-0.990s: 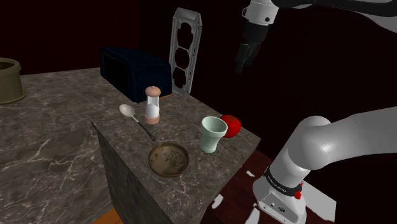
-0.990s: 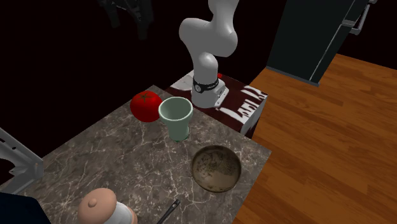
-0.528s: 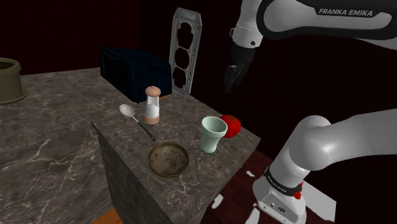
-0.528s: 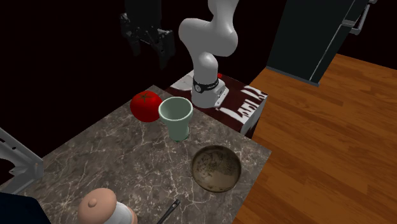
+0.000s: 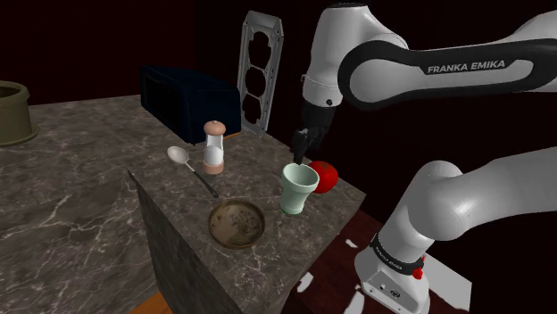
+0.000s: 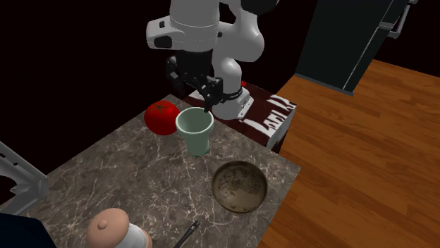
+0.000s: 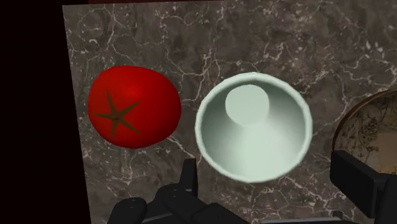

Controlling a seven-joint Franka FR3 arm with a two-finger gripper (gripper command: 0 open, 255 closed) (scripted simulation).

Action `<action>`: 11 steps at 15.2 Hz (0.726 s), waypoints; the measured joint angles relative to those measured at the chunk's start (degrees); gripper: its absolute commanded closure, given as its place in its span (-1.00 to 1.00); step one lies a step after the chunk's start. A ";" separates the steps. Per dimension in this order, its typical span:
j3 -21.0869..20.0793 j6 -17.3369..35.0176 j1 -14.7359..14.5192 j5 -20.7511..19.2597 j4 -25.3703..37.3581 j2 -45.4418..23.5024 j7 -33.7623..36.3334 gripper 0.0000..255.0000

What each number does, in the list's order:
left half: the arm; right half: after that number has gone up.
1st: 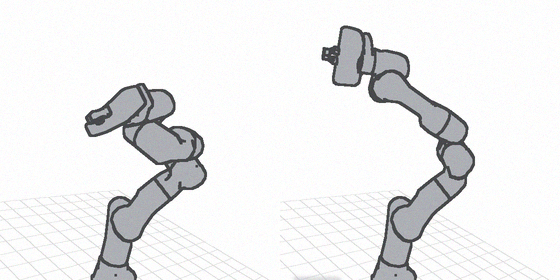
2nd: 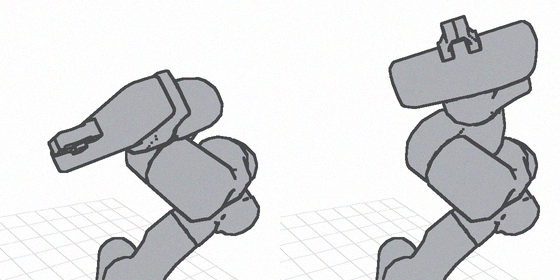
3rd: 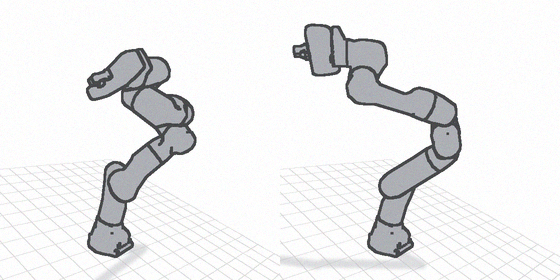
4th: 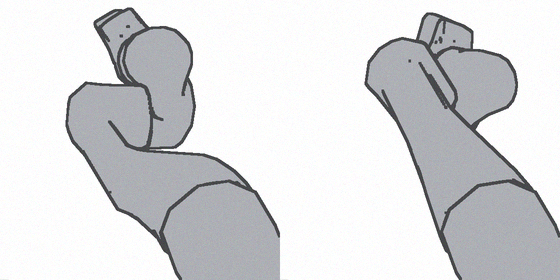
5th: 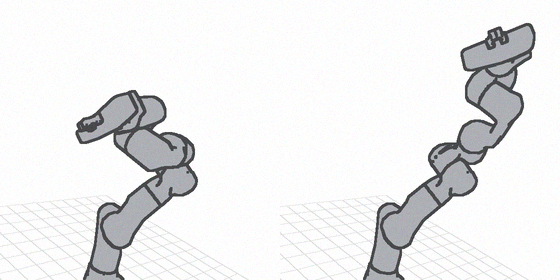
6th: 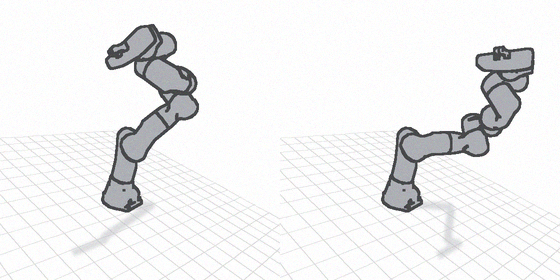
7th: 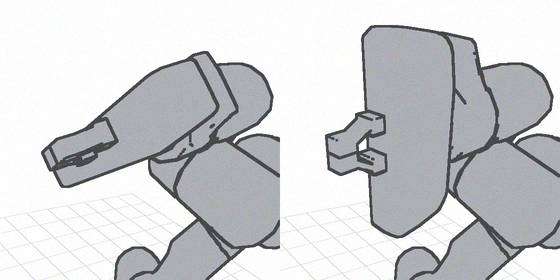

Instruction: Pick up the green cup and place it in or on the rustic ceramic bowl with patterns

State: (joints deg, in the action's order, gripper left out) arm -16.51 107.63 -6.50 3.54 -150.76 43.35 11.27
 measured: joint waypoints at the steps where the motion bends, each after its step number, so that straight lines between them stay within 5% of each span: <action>1: -1.21 1.00 -0.55 0.68 -0.76 -0.34 1.26 -1.00; 5: -6.55 7.60 -2.10 3.01 -3.49 -4.61 6.54 -1.00; 11: -8.15 13.91 -1.85 3.32 -6.82 -7.62 7.63 -1.00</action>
State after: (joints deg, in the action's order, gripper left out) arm -24.66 121.55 -8.36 6.86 -157.58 35.73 18.91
